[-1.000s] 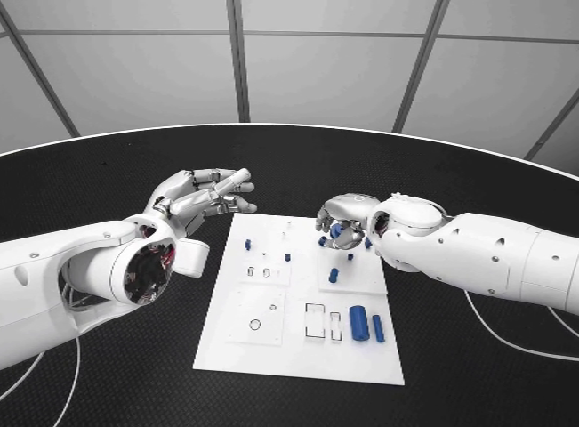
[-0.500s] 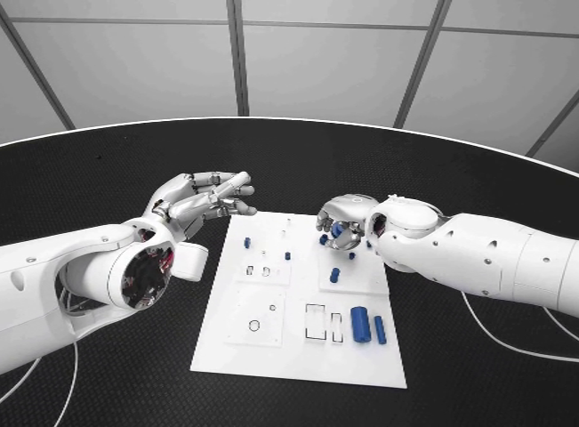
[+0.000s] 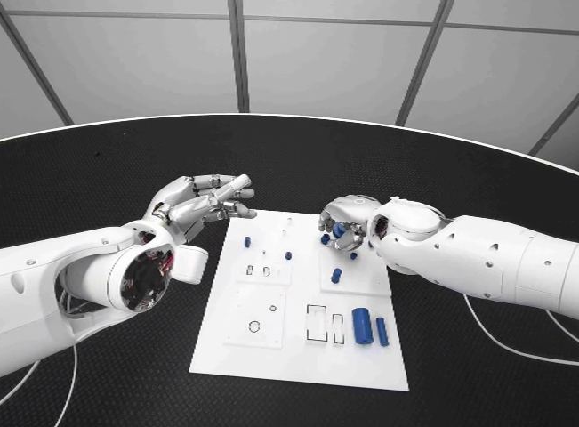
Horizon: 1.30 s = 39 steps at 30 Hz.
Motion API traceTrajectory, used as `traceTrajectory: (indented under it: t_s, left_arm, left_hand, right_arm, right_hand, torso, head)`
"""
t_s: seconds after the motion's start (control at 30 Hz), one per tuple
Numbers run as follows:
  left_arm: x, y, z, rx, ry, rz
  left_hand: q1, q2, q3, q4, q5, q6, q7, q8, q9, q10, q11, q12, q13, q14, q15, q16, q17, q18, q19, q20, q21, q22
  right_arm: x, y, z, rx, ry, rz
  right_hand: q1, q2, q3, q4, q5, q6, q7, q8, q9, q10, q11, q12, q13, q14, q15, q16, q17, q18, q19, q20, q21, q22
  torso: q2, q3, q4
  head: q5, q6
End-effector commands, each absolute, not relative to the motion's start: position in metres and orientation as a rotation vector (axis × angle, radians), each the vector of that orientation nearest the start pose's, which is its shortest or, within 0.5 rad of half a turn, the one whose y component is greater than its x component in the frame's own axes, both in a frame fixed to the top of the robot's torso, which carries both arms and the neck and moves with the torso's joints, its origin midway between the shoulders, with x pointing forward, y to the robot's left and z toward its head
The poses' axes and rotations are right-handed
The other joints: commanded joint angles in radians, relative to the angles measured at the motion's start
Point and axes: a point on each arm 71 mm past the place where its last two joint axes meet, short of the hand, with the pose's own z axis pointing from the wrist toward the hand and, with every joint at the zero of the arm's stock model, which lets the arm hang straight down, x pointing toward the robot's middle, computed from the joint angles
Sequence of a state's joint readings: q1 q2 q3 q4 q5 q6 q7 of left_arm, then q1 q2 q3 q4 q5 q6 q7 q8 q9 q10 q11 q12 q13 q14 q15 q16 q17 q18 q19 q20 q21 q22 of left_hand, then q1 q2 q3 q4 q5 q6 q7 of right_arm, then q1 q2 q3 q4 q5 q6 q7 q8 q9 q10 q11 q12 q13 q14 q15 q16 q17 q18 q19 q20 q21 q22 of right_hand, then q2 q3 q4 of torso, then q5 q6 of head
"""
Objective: Assemble the parts on the task board
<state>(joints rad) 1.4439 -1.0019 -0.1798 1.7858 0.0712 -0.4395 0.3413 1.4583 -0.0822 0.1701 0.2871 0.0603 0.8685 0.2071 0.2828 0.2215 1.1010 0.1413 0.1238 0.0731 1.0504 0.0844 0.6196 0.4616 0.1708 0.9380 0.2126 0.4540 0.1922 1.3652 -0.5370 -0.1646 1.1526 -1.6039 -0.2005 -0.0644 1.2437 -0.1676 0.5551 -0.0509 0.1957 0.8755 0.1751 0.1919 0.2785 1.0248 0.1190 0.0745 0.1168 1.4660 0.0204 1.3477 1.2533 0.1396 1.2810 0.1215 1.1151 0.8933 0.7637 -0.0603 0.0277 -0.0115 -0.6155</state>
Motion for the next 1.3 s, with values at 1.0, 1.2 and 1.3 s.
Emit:
traceTrajectory:
  t_s: [1.0,1.2,1.3]
  left_arm:
    - [0.457,0.218,-0.108,-1.083,1.424,-1.506]
    - [0.458,0.219,-0.108,-1.085,1.423,-1.503]
    - [0.459,0.219,-0.109,-1.085,1.423,-1.502]
  left_hand:
    - [-0.006,0.000,0.009,0.000,-0.001,0.001,0.003,-0.006,0.002,0.000,0.006,-0.006,-0.002,-0.010,0.002,0.006,0.003,0.010,-0.011,0.001,0.006,0.001]
    - [-0.005,0.001,0.010,0.000,-0.001,0.000,0.003,-0.007,0.002,0.000,0.006,-0.007,-0.002,-0.011,0.002,0.006,0.003,0.010,-0.012,0.002,0.006,0.001]
    - [-0.005,0.001,0.010,0.000,-0.001,0.000,0.003,-0.007,0.002,0.000,0.006,-0.007,-0.002,-0.011,0.002,0.006,0.003,0.010,-0.012,0.002,0.006,0.001]
  right_arm:
    - [0.556,-0.145,-0.157,-0.454,1.577,0.465]
    - [0.553,-0.145,-0.154,-0.444,1.544,0.482]
    - [0.551,-0.144,-0.152,-0.438,1.521,0.493]
  right_hand:
    - [0.037,0.065,0.056,0.018,-0.010,0.119,-0.040,0.088,0.078,0.167,-0.045,0.044,0.007,0.051,-0.026,0.043,0.029,-0.027,0.032,-0.022,0.076,0.107]
    - [0.050,0.064,0.056,0.004,-0.013,0.122,-0.042,0.101,0.096,0.191,-0.051,0.049,0.014,0.051,-0.031,0.046,0.030,-0.029,0.035,-0.027,0.086,0.123]
    - [0.054,0.063,0.055,-0.002,-0.014,0.118,-0.042,0.104,0.103,0.204,-0.054,0.053,0.020,0.051,-0.033,0.047,0.030,-0.030,0.036,-0.029,0.090,0.129]
  torso:
    - [0.028,-0.0019,-0.0050]
    - [0.029,-0.0024,-0.0045]
    - [0.029,-0.0031,-0.0067]
  head:
    - [0.008,0.008]
    - [0.006,0.015]
    - [0.008,0.016]
